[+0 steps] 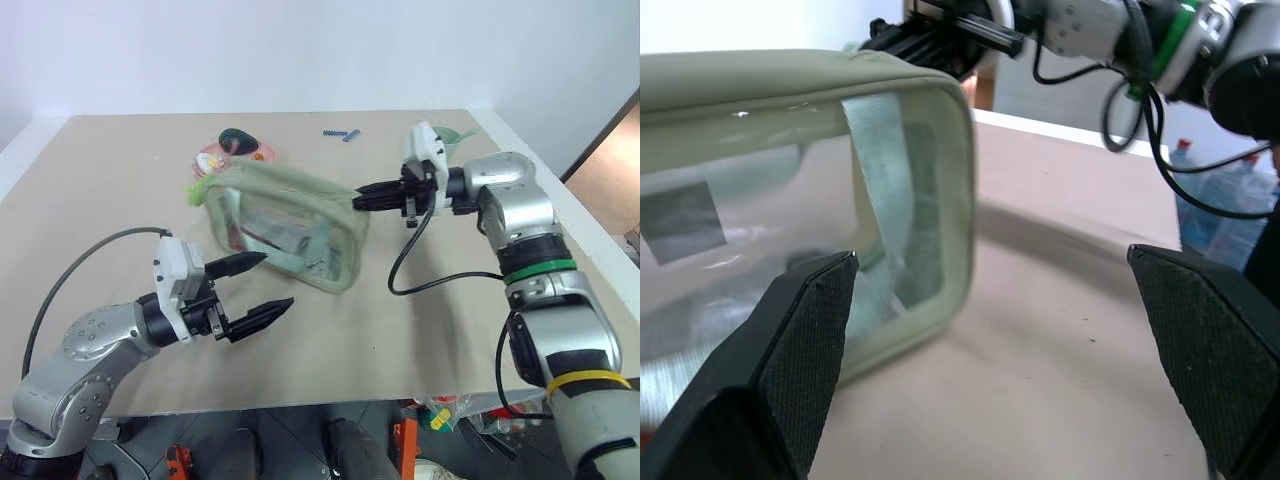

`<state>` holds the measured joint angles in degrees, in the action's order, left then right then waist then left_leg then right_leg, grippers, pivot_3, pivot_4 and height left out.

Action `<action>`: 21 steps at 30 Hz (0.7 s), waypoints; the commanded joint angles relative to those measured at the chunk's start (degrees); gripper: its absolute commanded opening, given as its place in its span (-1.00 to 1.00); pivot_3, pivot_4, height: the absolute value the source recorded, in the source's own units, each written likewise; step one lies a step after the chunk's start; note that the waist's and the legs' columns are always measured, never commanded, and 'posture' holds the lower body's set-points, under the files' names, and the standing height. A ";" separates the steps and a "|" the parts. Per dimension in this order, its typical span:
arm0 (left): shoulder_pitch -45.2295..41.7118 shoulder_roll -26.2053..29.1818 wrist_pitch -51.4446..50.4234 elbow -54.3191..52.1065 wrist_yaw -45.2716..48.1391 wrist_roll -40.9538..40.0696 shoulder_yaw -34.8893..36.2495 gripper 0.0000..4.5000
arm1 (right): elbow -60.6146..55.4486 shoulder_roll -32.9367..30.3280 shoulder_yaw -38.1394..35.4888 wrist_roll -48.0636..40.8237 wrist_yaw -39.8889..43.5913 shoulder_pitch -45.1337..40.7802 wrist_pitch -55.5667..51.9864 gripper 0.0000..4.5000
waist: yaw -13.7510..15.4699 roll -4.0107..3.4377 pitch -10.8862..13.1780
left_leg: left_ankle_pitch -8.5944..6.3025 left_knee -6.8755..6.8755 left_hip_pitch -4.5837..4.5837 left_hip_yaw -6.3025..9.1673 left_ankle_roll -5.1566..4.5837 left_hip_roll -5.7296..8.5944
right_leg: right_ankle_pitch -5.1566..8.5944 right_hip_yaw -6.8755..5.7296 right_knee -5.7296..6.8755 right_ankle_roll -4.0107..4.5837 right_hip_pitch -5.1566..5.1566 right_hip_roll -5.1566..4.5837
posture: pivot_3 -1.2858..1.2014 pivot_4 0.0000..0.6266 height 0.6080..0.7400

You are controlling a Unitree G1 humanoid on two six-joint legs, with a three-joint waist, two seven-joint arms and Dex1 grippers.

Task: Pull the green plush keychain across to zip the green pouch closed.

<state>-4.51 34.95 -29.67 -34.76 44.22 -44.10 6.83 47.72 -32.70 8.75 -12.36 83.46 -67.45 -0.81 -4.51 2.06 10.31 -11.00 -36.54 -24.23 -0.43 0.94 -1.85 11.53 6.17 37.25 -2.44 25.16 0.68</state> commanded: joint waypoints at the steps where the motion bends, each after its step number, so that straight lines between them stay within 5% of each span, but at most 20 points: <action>1: -0.47 -0.04 1.36 -0.85 0.29 0.29 -0.04 1.00 | 1.62 -0.15 -3.93 -1.20 -0.91 -3.15 0.29 -0.14 | -0.02 0.00 0.00 | 0.00 0.00 0.00 0.00 0.00 0.00 | 0.00 0.01 0.00 0.00 0.01 0.00 | 0.03 -0.52 1.00; 8: -1.92 0.34 1.45 -0.17 1.80 0.41 -0.96 1.00 | -14.30 -1.23 -12.38 -7.98 -9.52 3.02 -12.41 0.93 | 0.08 -0.01 0.01 | 0.00 -0.01 -0.01 0.04 0.00 0.03 | -0.01 0.01 0.02 -0.02 -0.02 -0.02 | 0.03 -0.52 1.00; 16: -4.61 2.88 0.91 2.13 5.91 0.16 -1.18 1.00 | -64.55 -1.27 -15.64 -14.53 -30.62 30.90 -33.93 0.97 | 0.45 -0.04 0.01 | 0.00 0.03 -0.07 0.42 0.01 0.05 | 0.10 -0.26 0.15 -0.14 -0.03 0.01 | 0.03 -0.52 1.00; 21: -5.49 3.30 0.93 3.59 7.17 0.39 -1.32 1.00 | -74.42 -0.25 -14.70 -16.01 -36.40 38.51 -37.40 0.97 | 0.07 -0.08 0.04 | 0.00 -0.01 -0.02 0.35 0.00 0.05 | 0.15 -0.21 0.19 0.01 -0.01 0.01 | 0.03 -0.52 1.00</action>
<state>-9.52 37.55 -29.20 -30.54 50.61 -43.35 4.79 -22.51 -33.01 -5.16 -27.10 48.97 -28.81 -37.87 -4.45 1.98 10.35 -10.99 -36.60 -24.21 -0.10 0.94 -1.79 11.66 5.97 37.43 -2.43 25.13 0.69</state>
